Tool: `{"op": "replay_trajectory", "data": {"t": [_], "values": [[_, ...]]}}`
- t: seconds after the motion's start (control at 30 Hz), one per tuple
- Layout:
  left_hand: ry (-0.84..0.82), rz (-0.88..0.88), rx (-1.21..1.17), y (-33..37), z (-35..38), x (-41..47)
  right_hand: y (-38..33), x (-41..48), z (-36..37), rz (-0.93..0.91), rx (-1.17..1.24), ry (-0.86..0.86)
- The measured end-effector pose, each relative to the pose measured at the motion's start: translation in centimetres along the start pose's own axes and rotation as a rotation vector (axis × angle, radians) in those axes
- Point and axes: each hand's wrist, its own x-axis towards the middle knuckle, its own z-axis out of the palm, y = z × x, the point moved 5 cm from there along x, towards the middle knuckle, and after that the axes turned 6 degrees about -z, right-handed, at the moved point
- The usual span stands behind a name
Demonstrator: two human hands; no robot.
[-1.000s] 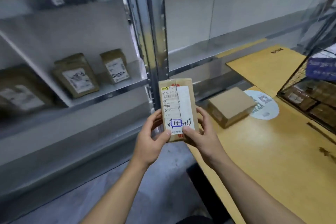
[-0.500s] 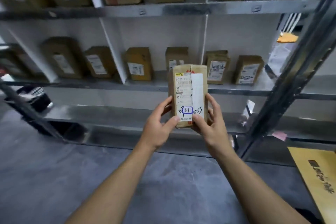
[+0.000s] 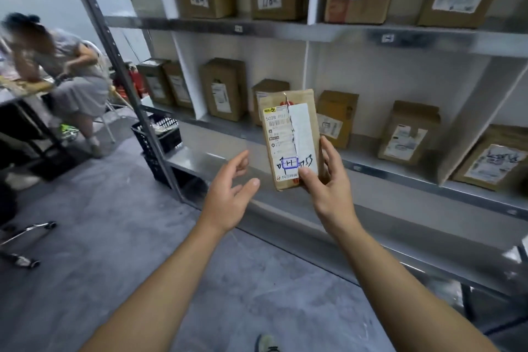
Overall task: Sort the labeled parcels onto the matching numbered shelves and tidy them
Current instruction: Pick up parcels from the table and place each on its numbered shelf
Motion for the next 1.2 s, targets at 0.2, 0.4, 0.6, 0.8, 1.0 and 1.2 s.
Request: {"op": "replay_trajectory", "data": {"t": [0.2, 0.4, 0.6, 0.8, 1.0, 1.2], "values": [[0.039, -0.009, 0.196, -3.9, -8.8, 8.0, 3.1, 7.9, 8.5, -0.043, 0.005, -0.06], [0.096, -0.099, 0.347, -8.1, -18.6, 14.9, 5.1, 16.3, 18.5, -0.068, 0.037, -0.112], [0.168, -0.183, 0.368, -12.9, -28.0, 18.3, 8.0, 21.0, 28.5, -0.041, 0.096, -0.17], [0.143, -0.056, 0.576, -16.4, -37.1, 25.7, 9.5, 25.4, 39.4, -0.094, 0.109, -0.148], [0.032, 0.042, 0.935, -17.7, -45.9, 34.9, 9.7, 30.2, 49.0, -0.111, 0.074, -0.056], [-0.017, 0.137, 1.183, -17.8, -51.0, 42.4, 9.8, 35.7, 54.7, -0.17, -0.001, 0.032]]}}
